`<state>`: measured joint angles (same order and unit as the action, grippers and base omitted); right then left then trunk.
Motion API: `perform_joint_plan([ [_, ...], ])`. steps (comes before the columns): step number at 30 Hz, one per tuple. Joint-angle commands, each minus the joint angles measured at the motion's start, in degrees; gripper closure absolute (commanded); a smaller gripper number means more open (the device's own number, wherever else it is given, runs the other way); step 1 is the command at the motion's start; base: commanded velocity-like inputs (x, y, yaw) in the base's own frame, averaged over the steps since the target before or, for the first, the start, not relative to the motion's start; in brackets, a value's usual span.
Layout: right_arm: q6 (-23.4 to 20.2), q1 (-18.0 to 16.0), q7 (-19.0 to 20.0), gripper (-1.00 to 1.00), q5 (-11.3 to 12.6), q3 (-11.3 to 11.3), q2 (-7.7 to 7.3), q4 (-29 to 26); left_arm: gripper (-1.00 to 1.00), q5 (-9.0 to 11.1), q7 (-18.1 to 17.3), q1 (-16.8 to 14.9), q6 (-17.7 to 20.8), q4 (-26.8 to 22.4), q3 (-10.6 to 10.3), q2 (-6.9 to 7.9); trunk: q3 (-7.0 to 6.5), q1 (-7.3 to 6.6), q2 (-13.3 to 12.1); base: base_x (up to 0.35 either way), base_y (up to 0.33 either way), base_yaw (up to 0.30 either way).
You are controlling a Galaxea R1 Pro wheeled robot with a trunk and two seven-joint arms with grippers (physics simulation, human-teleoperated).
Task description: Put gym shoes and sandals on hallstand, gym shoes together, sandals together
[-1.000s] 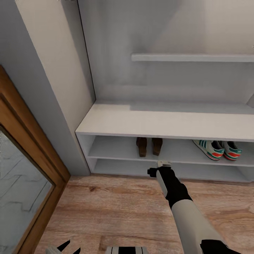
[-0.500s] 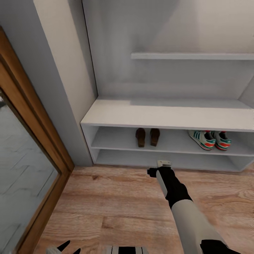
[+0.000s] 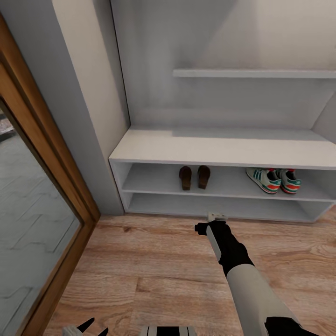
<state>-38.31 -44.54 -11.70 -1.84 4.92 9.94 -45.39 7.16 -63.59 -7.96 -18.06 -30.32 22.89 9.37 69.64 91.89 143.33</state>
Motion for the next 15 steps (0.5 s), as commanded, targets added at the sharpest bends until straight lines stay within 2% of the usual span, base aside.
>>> perform_joint_plan([
  [1,-0.27,-0.02,-0.02,-1.00,-0.18,0.17,0.06,-0.10,-1.00,0.05,-0.22,-0.04,-0.30,0.05,0.09,-0.01,0.05,-0.01,0.02,-0.015,0.000,0.000],
  [7,-0.27,-0.02,-0.05,-1.00,-0.18,0.18,0.06,-0.11,-1.00,0.05,0.02,-0.05,-0.30,0.01,0.06,-0.06,0.05,-0.01,0.02,-0.030,-0.009,0.000],
  [15,-0.27,-0.02,0.01,-1.00,-0.19,0.10,0.06,0.11,-1.00,0.05,0.24,-0.04,-0.30,0.00,0.06,-0.06,0.05,-0.01,0.02,-0.156,-0.090,0.000],
])
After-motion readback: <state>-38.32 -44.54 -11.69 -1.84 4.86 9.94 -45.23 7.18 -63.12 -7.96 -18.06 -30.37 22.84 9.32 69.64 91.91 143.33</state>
